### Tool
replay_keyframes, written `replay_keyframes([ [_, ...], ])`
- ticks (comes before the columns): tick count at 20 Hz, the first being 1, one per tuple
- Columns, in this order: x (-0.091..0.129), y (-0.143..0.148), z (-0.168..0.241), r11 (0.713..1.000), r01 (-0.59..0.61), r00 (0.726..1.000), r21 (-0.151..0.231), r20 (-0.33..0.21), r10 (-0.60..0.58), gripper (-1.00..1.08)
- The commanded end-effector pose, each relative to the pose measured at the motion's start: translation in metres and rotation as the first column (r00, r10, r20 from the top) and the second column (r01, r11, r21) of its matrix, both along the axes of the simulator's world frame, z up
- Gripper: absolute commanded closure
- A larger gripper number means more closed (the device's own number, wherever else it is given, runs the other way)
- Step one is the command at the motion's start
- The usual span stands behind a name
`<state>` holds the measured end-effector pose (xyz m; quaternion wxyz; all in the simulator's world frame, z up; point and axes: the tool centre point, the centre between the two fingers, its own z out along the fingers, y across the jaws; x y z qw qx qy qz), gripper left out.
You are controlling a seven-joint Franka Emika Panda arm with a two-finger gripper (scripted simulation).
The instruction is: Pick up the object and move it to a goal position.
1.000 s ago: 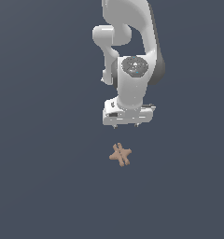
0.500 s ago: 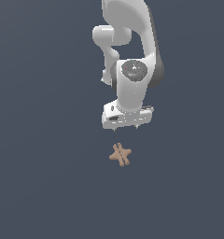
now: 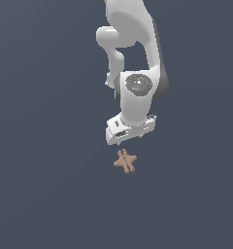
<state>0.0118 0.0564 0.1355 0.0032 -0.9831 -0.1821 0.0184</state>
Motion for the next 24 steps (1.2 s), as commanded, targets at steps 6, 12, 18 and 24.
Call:
replay_keyframes([
  [6,0.018,-0.004,-0.023,0.979,-0.205,0.979,0.001,0.012,0.205,-0.92],
  [12,0.031,-0.007,-0.042,0.933,-0.36,0.933,0.002,0.022,0.36,-0.92],
  [18,0.04,-0.01,-0.056,0.881,-0.472,0.881,0.001,0.03,0.472,-0.92],
  [24,0.045,-0.011,-0.065,0.844,-0.536,0.844,0.001,0.035,0.536,-0.92],
])
